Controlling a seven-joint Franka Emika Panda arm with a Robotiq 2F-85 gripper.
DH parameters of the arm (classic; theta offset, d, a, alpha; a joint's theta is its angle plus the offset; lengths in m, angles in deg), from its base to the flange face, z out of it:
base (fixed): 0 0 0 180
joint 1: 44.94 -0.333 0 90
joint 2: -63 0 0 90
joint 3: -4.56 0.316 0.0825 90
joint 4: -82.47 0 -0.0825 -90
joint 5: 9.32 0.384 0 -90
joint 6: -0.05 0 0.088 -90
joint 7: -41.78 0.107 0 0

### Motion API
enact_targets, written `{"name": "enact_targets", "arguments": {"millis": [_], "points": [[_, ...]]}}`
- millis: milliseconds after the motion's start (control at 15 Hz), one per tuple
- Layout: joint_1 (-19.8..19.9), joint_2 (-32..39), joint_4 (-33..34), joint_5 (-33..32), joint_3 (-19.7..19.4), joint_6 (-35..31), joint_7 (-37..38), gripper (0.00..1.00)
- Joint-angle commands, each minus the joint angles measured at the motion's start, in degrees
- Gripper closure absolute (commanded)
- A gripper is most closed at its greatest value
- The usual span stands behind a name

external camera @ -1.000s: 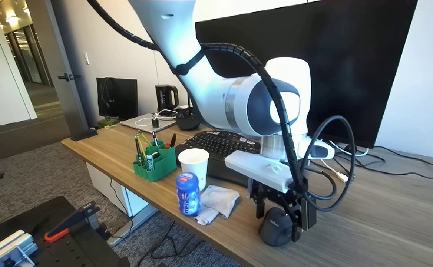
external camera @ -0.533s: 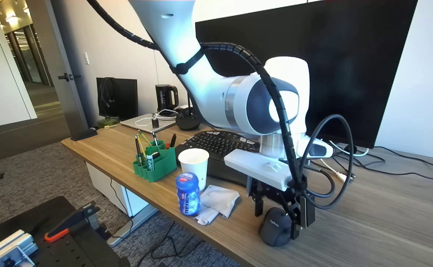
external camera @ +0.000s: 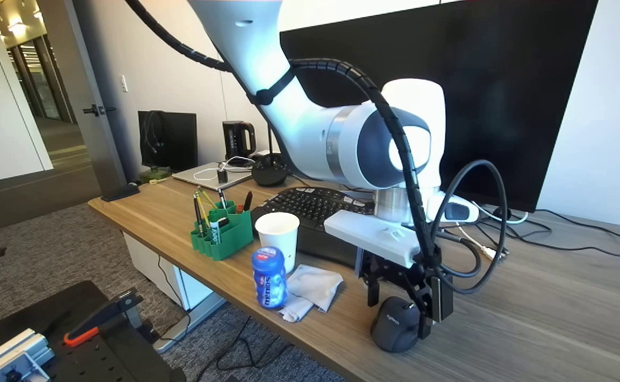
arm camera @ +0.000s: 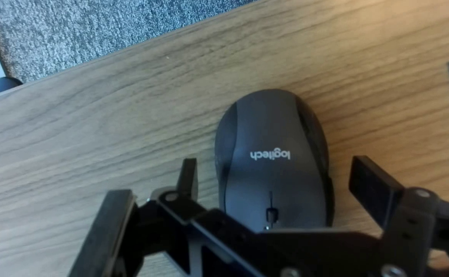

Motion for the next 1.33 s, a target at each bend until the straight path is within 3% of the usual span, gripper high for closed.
{"name": "enact_targets", "arguments": {"millis": [0,733,1000,1267], "points": [[-0.9,1.7,2.6,1.0,-0.9,0.5,1.1,0.00],[-1.0,3.5,4.3,0.9,-1.0,1.5,1.1,0.05],[-1.0,3.7,4.5,0.9,-1.0,1.5,1.1,0.44],[-0.9,3.8,4.8,1.0,-0.9,1.5,0.9,0.47]]}}
